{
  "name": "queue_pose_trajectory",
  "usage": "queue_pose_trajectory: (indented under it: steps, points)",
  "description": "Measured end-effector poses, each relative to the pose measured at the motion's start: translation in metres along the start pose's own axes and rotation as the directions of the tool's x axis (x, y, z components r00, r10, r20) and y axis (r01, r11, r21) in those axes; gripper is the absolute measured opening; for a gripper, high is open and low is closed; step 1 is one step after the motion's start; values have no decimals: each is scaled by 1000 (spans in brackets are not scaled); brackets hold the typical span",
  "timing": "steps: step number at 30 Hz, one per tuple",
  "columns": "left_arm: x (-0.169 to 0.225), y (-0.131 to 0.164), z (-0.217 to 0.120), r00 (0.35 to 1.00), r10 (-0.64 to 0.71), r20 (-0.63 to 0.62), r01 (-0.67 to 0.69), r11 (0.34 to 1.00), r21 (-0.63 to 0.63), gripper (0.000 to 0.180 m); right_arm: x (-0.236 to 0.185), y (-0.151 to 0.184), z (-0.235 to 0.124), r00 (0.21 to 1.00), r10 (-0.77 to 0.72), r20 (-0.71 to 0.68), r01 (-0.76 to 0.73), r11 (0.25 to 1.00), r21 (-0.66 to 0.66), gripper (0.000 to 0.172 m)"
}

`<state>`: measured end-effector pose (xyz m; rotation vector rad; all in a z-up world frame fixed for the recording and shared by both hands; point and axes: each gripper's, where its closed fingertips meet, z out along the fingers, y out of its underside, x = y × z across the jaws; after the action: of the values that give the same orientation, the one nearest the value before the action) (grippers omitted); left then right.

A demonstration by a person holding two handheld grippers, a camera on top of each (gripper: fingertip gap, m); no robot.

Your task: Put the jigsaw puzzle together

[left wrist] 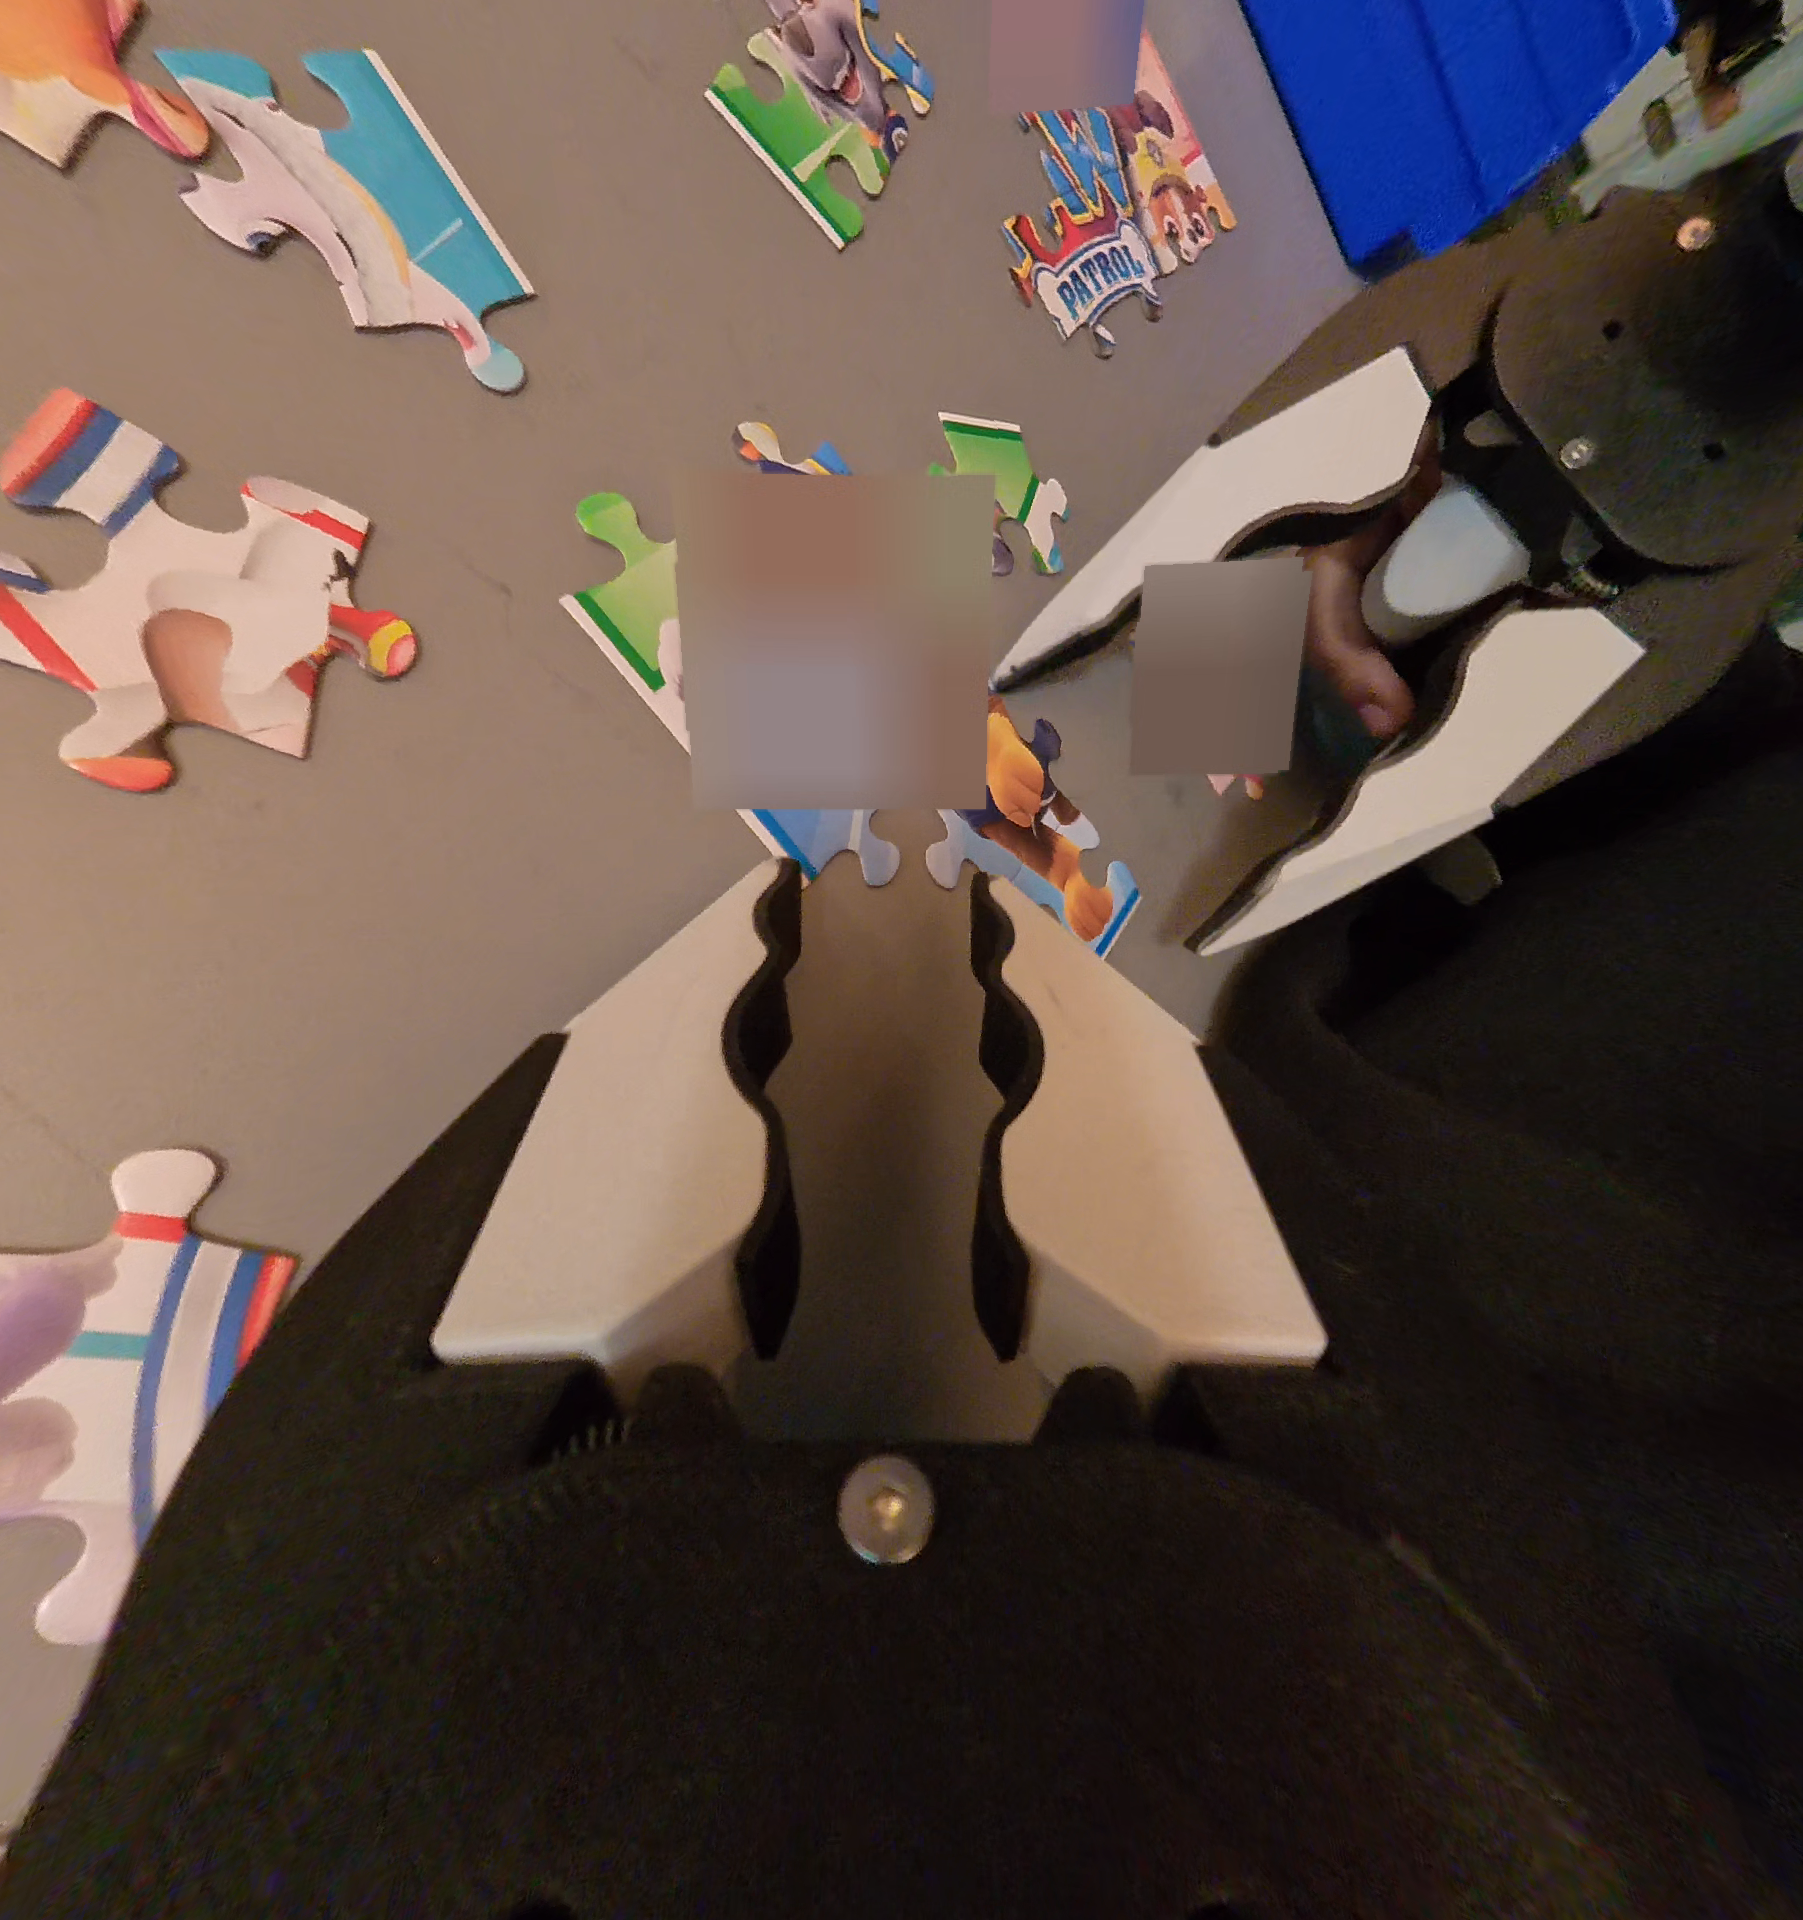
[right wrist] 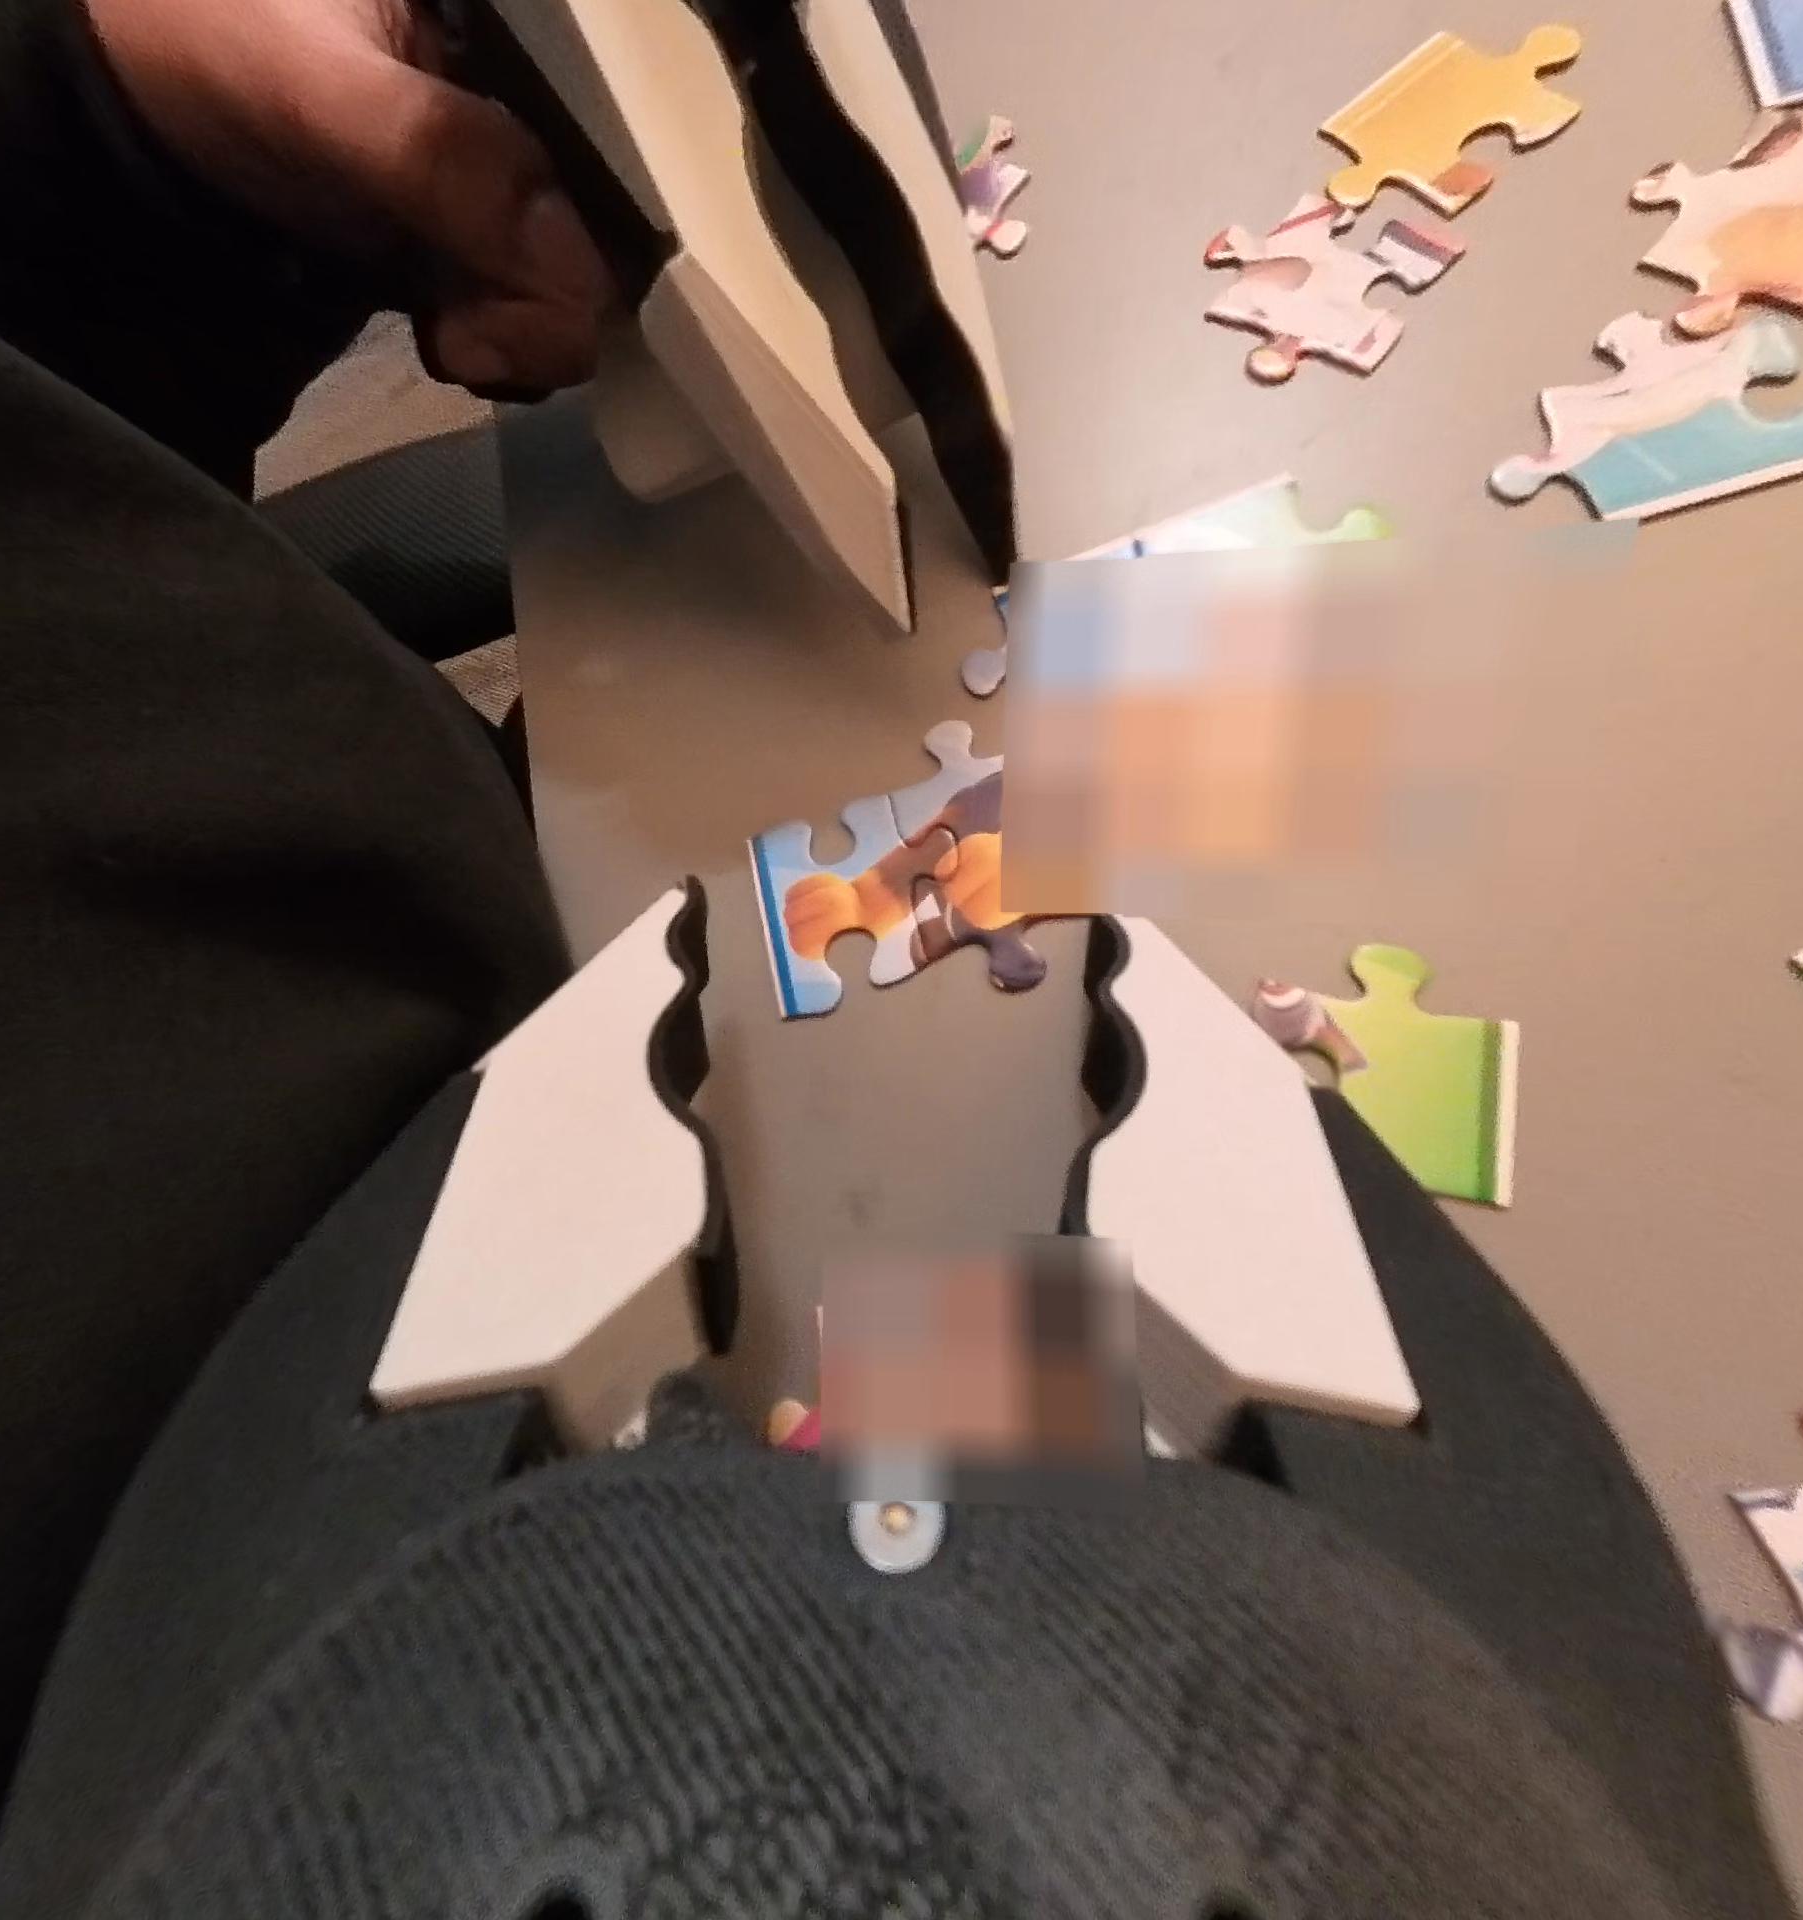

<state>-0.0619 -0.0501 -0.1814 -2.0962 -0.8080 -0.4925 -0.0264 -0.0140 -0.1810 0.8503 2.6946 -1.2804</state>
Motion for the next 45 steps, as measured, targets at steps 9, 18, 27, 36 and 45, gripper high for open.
queue_pose_trajectory:
  steps: [9,18,27,36,45]
  points:
    - [-6,4,-8,999,0,39,-1,1000,8,31,-3,-4,7,1000,-9,7,9,1000,-6,72]
    - [-6,6,-11,999,-4,43,3,1000,17,31,-8,-6,12,1000,-23,10,23,1000,-7,73]
    - [-3,6,-9,1000,-5,29,5,1000,12,31,-8,-7,11,1000,-15,17,15,1000,4,73]
    - [1,-1,-13,1000,-2,8,2,999,43,30,-4,-12,2,1000,-22,14,22,999,48,72]
    - [-3,-72,-16,998,55,-28,-46,965,260,29,87,-33,-105,917,45,-396,87,947,308,62]
